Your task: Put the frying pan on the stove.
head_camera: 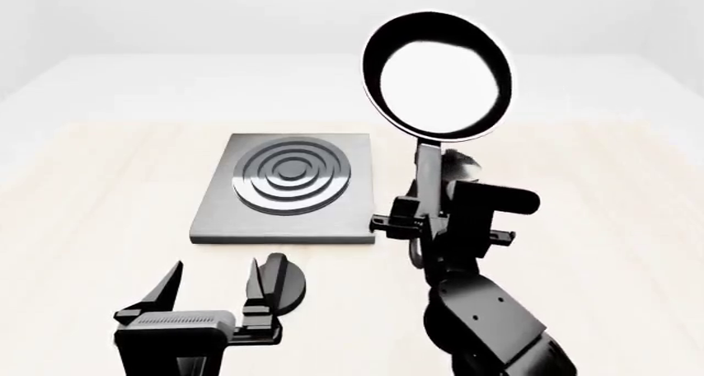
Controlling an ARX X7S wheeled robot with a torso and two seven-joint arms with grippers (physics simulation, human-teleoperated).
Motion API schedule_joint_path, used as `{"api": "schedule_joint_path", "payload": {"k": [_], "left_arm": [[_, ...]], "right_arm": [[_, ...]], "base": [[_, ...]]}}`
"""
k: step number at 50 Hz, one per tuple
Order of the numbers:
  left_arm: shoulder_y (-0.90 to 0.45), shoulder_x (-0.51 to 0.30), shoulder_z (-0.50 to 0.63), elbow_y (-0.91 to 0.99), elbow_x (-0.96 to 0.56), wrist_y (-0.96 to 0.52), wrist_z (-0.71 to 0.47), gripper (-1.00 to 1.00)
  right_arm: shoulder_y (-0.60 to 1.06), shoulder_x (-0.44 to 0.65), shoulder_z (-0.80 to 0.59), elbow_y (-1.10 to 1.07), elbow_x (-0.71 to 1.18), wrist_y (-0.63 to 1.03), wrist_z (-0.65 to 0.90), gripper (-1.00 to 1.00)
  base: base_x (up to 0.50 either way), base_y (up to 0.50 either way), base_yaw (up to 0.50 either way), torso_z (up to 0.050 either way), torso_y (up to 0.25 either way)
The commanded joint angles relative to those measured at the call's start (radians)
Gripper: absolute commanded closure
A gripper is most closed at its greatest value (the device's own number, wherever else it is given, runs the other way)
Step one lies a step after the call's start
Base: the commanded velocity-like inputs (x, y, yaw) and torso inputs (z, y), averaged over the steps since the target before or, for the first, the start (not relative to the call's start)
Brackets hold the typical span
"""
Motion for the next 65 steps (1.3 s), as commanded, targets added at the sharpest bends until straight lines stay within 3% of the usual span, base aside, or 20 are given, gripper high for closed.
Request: {"api": "schedule_joint_path", "payload": {"k": [1, 26, 65], "left_arm": [[-0.002, -0.001, 0.004, -0.002, 0.0, 0.001, -0.003, -1.0], [-0.004, -0.005, 0.003, -0.006, -0.008, 0.009, -0.009, -1.0], [-0.009, -0.013, 0.011, -0.003, -0.007, 0.009, -0.021, -1.0]], "right_arm": [[0.051, -0.006, -0.025, 0.0, -0.073, 0.025, -0.032, 1.0], [0.085, -0.044, -0.111, 0.074, -0.115, 0.04, -0.074, 1.0], [0.198, 0.006, -0.252, 0.115, -0.122, 0.155, -0.262, 1.0]], "base": [[0.0, 0.0, 0.0, 0.0, 0.0], [0.0, 0.0, 0.0, 0.0, 0.002], [0.0, 0.0, 0.0, 0.001, 0.002]]}}
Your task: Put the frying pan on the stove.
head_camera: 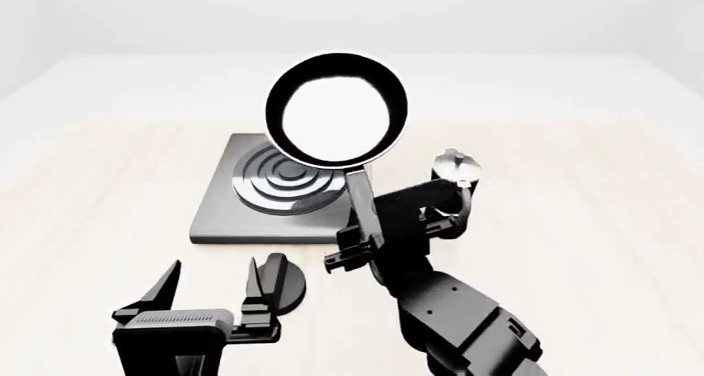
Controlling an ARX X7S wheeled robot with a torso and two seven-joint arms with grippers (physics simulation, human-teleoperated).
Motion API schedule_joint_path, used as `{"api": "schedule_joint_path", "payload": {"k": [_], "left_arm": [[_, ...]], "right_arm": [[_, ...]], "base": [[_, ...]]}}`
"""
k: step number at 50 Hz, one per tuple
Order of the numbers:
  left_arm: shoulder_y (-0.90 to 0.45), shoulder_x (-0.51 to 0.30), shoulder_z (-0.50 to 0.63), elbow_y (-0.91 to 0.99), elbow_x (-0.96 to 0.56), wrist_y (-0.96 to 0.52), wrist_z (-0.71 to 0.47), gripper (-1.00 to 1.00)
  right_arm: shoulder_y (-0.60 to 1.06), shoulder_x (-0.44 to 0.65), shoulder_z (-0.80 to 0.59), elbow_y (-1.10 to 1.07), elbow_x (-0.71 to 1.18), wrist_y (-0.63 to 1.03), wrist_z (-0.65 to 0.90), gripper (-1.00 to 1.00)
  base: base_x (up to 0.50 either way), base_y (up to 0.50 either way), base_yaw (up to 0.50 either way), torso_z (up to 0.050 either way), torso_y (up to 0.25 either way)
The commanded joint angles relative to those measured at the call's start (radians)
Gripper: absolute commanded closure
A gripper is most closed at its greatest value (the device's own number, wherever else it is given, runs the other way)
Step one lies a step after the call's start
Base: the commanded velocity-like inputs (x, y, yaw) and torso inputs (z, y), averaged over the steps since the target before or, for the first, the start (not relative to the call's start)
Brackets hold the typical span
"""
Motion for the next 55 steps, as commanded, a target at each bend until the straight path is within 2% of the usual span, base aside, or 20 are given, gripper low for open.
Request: {"api": "schedule_joint_path", "payload": {"k": [1, 18, 55], "left_arm": [[-0.001, -0.002, 0.002, 0.001, 0.0, 0.001, -0.004, -1.0], [-0.005, -0.002, 0.01, -0.002, 0.003, -0.001, -0.009, -1.0], [-0.012, -0.005, 0.023, -0.01, 0.005, -0.002, -0.018, -1.0]], "right_arm": [[0.064, 0.019, -0.01, -0.018, -0.064, 0.034, -0.066, 1.0], [0.103, 0.03, -0.017, 0.066, -0.058, 0.013, -0.15, 1.0], [0.158, 0.023, -0.019, 0.056, 0.038, 0.093, -0.252, 1.0]], "base": [[0.0, 0.0, 0.0, 0.0, 0.0], [0.0, 0.0, 0.0, 0.001, 0.002], [0.0, 0.0, 0.0, 0.001, 0.002]]}}
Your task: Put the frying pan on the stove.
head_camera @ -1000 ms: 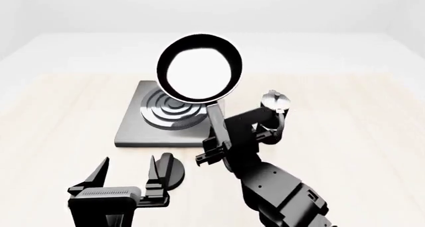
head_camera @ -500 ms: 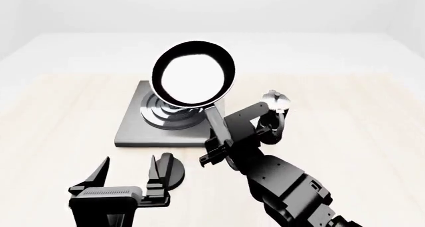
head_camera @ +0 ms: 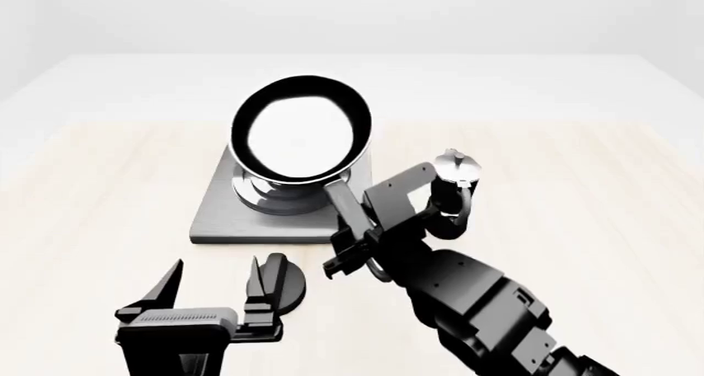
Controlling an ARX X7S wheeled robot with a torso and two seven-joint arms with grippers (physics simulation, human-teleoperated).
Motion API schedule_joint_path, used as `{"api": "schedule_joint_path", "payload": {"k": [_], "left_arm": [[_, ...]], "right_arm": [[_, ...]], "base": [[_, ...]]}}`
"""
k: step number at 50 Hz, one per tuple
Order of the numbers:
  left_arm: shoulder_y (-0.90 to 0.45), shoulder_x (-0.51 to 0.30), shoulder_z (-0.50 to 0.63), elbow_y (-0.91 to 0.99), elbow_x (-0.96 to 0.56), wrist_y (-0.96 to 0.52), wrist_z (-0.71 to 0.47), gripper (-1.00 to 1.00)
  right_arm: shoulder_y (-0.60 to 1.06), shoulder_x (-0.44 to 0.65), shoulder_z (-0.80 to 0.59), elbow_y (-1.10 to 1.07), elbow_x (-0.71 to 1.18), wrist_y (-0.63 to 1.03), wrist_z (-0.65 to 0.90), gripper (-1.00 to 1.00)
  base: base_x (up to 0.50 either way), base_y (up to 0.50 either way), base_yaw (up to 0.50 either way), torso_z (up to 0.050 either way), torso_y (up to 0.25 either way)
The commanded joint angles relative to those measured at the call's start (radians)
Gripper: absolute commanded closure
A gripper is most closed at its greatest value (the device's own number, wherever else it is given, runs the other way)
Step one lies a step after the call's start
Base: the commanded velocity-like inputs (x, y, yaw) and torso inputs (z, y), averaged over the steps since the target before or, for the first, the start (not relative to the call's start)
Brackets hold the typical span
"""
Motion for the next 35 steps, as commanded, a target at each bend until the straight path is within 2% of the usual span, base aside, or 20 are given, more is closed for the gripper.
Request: {"api": "schedule_joint_path", "payload": {"k": [1, 35], "left_arm": [[0.0, 0.001, 0.005, -0.007, 0.001, 0.005, -0.001, -1.0], [0.003, -0.008, 0.007, -0.009, -0.004, 0.015, -0.006, -1.0]], "right_arm": [[0.046, -0.014, 0.033, -0.013, -0.024, 0.023, -0.034, 1.0], [0.139, -0.11, -0.016, 0.222, -0.062, 0.017, -0.105, 1.0]], "base": [[0.0, 0.0, 0.0, 0.0, 0.0], [0.0, 0.0, 0.0, 0.001, 0.002]]}}
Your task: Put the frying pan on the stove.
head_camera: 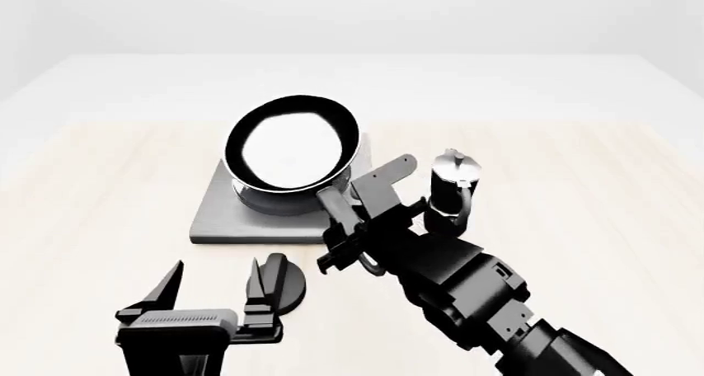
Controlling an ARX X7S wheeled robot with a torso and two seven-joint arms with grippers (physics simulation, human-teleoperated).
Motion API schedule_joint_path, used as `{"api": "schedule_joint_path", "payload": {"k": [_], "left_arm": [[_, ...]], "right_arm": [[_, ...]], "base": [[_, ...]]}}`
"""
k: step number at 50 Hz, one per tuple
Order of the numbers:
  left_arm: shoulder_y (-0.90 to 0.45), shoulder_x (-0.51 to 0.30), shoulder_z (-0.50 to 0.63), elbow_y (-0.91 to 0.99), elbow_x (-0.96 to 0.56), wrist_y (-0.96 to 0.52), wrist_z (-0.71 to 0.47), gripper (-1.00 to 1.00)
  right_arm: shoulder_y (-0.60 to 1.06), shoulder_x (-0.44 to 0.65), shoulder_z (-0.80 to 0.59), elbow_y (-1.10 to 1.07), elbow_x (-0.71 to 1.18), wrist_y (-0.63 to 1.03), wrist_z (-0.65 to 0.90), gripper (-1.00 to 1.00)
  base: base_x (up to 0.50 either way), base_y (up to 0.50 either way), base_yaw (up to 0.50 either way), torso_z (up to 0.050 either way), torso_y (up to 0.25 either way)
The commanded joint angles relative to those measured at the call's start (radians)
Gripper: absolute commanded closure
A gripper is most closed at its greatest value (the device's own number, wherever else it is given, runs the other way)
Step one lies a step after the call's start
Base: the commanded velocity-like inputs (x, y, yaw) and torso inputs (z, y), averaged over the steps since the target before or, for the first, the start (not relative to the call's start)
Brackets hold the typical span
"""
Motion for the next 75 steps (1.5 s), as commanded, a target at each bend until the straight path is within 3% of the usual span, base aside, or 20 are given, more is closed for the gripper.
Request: {"api": "schedule_joint_path", "payload": {"k": [1, 24, 46, 47, 64, 75], "left_arm": [[0.003, -0.002, 0.0, -0.003, -0.001, 0.007, -0.001, -1.0], [-0.002, 0.0, -0.001, -0.043, -0.006, 0.029, 0.002, -1.0], [-0.003, -0.008, 0.005, -0.016, 0.0, 0.012, -0.014, -1.0], [-0.003, -0.007, 0.006, -0.017, 0.0, 0.013, -0.014, -1.0], [-0.004, -0.008, 0.011, -0.017, -0.001, 0.012, -0.018, -1.0], [-0.008, -0.014, 0.014, 0.001, 0.0, -0.003, -0.026, -1.0]], "right_arm": [[0.039, -0.032, 0.019, 0.034, -0.066, -0.027, -0.009, 1.0], [0.082, -0.102, 0.009, 0.233, -0.101, -0.111, -0.044, 1.0], [0.089, -0.115, -0.005, 0.271, -0.109, -0.137, -0.042, 1.0], [0.089, -0.116, -0.006, 0.275, -0.109, -0.135, -0.043, -1.0], [0.079, -0.097, -0.003, 0.235, -0.087, -0.114, -0.03, -1.0], [0.063, -0.044, 0.018, 0.083, -0.051, -0.07, 0.018, -1.0]], "base": [[0.0, 0.0, 0.0, 0.0, 0.0], [0.0, 0.0, 0.0, 0.0, 0.002], [0.0, 0.0, 0.0, 0.0, 0.001], [0.0, 0.0, 0.0, 0.0, 0.0], [0.0, 0.0, 0.0, 0.0, 0.0], [0.0, 0.0, 0.0, 0.0, 0.0]]}}
